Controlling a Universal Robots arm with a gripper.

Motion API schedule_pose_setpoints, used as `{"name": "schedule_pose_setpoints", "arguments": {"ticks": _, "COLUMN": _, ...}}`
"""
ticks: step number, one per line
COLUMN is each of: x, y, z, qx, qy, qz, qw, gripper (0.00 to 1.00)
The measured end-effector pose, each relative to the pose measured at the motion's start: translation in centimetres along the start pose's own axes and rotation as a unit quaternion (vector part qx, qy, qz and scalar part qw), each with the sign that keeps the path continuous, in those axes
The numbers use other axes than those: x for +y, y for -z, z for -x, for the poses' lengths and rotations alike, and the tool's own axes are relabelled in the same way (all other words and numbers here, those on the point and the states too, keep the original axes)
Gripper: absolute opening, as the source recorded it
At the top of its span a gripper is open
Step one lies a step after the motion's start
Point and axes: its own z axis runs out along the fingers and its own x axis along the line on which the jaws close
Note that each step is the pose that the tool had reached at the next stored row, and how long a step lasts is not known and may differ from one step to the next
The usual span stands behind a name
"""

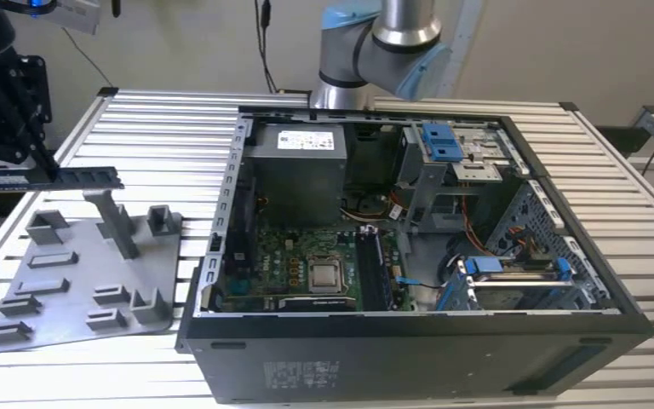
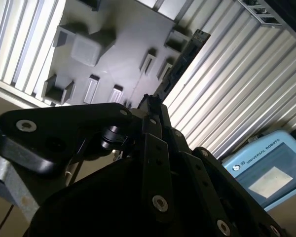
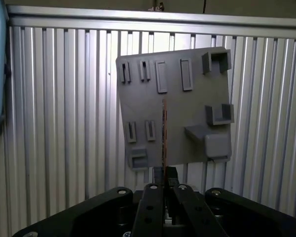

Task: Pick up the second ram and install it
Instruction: 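Pick up the second ram and move it above second insertion slot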

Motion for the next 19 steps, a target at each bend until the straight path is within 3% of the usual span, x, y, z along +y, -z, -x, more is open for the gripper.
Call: {"name": "schedule_pose_setpoints", "arguments": {"ticks": 19, "x": -6.03, "y": -0.05, "z": -0.1, "qx": -0.0001, "qy": 0.0, "qz": 0.0028, "qw": 1.0, "gripper": 0.14}}
